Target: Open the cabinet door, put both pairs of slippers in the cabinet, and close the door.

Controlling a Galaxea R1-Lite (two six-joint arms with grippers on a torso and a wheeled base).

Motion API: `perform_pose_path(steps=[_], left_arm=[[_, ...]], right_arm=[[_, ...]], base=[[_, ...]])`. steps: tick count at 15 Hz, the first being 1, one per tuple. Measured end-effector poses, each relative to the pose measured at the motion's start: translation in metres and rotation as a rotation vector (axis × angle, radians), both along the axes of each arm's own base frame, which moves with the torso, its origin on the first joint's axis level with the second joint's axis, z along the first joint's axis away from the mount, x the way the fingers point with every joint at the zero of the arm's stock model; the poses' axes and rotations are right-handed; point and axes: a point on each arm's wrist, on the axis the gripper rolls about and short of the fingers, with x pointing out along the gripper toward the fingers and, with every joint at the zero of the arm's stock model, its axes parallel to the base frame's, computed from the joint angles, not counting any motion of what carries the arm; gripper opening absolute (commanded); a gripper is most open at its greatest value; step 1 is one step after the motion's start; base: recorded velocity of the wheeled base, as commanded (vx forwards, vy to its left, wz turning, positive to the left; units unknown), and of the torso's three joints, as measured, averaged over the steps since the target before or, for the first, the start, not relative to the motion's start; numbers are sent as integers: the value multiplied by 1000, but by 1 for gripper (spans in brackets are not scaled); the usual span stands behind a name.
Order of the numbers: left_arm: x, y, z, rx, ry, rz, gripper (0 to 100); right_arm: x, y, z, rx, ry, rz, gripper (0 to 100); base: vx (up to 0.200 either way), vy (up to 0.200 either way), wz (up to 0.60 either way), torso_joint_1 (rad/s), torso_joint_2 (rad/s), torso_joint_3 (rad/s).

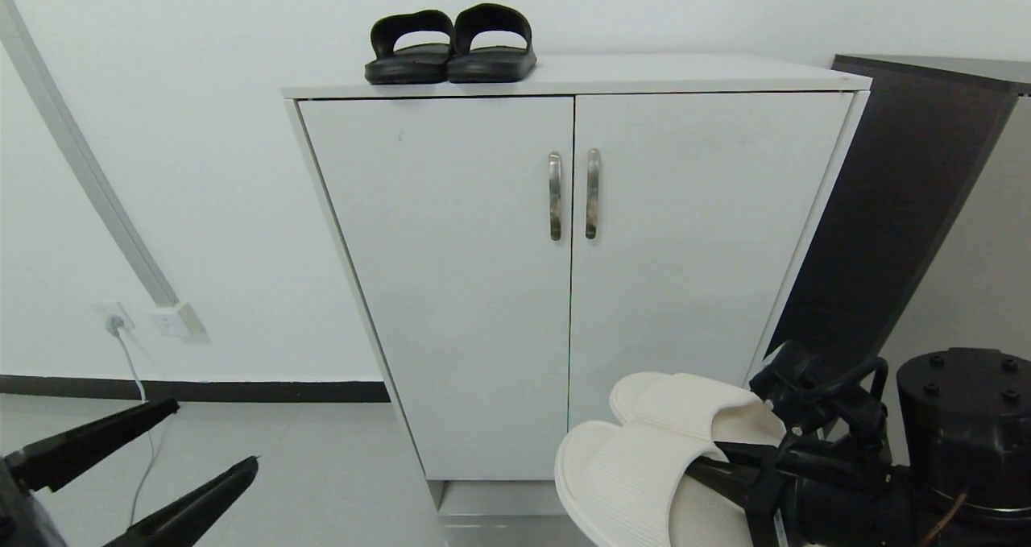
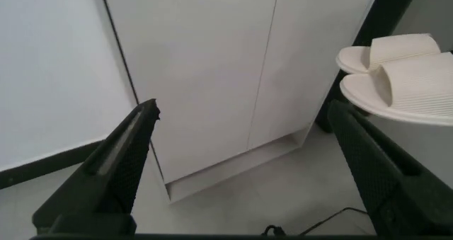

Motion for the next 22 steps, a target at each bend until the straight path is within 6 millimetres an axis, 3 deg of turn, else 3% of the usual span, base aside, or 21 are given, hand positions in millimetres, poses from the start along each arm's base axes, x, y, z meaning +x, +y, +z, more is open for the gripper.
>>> perform_pose_path(steps=[9,15,18,22], left_arm=[[79,-43,16,-32,84,-214,100],[116,-103,44,-98,54,-414,100],[138,-134,62,-213,23,-478,100],[164,-162,66,-237,33,-514,100]], right_arm=[[-1,-1,-2,-4,4,2,0],[-2,-1,-2,-3,2,4,0],[-2,-1,-3,-15,-4,10,0],[-3,-2,-7,-33,-9,22,0]], base=[[0,0,0,0,0,0],[0,0,0,0,0,0],[0,0,0,0,0,0],[0,0,0,0,0,0]])
